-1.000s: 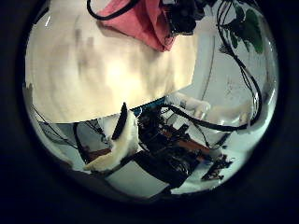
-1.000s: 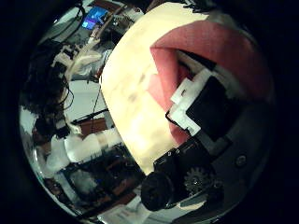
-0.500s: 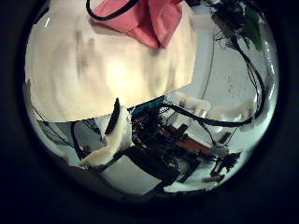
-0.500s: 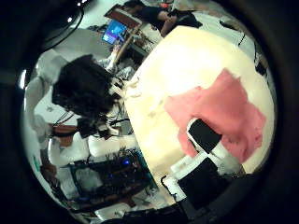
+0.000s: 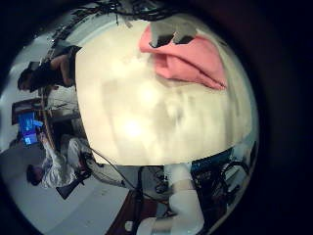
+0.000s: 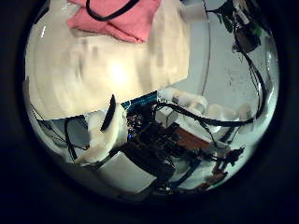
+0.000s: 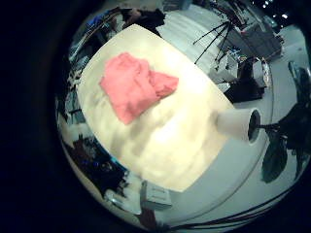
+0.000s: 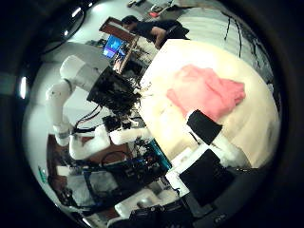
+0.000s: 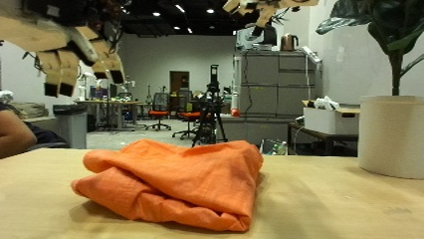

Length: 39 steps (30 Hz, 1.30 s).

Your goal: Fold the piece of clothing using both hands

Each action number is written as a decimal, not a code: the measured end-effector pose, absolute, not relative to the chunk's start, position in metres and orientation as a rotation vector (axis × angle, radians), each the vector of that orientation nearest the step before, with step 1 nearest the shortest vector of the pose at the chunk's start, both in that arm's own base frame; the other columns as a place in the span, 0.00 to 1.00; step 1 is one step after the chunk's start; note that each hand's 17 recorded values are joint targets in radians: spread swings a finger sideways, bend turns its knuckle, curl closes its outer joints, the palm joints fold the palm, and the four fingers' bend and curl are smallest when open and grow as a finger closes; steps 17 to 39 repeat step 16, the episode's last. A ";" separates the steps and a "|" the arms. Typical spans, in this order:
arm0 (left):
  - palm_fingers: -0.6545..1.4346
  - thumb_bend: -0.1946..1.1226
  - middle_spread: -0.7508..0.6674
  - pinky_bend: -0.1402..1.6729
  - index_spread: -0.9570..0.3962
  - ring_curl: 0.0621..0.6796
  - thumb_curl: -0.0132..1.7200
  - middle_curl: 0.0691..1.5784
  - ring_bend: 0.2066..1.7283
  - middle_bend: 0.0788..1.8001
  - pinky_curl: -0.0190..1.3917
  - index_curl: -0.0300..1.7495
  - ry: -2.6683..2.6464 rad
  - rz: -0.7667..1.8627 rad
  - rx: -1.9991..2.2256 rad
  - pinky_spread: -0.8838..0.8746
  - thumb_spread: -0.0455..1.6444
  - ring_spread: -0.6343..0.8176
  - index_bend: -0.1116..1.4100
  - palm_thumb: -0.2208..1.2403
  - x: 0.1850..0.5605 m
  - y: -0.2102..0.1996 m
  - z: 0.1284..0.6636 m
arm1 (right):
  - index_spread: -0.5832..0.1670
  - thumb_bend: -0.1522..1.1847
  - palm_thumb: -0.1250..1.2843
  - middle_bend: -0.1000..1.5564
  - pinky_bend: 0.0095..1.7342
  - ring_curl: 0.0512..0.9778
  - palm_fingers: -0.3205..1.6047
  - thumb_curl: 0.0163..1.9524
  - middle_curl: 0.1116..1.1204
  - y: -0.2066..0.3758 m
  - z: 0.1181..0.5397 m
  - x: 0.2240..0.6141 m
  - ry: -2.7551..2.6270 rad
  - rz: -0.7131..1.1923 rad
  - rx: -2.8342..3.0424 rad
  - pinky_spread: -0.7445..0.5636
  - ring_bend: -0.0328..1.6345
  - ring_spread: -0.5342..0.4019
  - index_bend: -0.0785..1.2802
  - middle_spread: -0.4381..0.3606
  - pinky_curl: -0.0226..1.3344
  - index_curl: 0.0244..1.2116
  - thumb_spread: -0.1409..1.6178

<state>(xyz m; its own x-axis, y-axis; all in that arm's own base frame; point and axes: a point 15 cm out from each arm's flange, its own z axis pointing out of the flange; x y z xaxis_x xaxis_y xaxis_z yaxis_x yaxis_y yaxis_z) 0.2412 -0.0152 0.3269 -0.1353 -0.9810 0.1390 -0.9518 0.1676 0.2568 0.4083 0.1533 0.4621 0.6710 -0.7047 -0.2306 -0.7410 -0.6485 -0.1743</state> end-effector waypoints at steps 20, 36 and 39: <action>0.33 0.13 0.77 0.24 0.83 0.26 0.20 0.17 0.12 0.07 0.24 0.17 -2.080 -0.090 1.938 0.80 0.68 0.83 0.18 0.55 0.246 -0.001 0.321 | 0.28 0.10 0.57 0.18 0.19 0.19 0.28 0.20 0.23 0.102 0.423 0.321 1.556 0.271 -2.645 0.92 0.22 0.80 0.20 0.59 0.23 0.30 0.73; 0.33 0.13 0.77 0.24 0.83 0.26 0.20 0.17 0.12 0.07 0.24 0.17 -2.080 -0.090 1.938 0.80 0.68 0.83 0.18 0.55 0.246 -0.001 0.321 | 0.28 0.10 0.57 0.18 0.19 0.19 0.28 0.20 0.23 0.102 0.423 0.321 1.556 0.271 -2.645 0.92 0.22 0.80 0.20 0.59 0.23 0.30 0.73; 0.33 0.13 0.77 0.24 0.83 0.26 0.20 0.17 0.12 0.07 0.24 0.17 -2.080 -0.090 1.938 0.80 0.68 0.83 0.18 0.55 0.246 -0.001 0.321 | 0.28 0.10 0.57 0.18 0.19 0.19 0.28 0.20 0.23 0.102 0.423 0.321 1.556 0.271 -2.645 0.92 0.22 0.80 0.20 0.59 0.23 0.30 0.73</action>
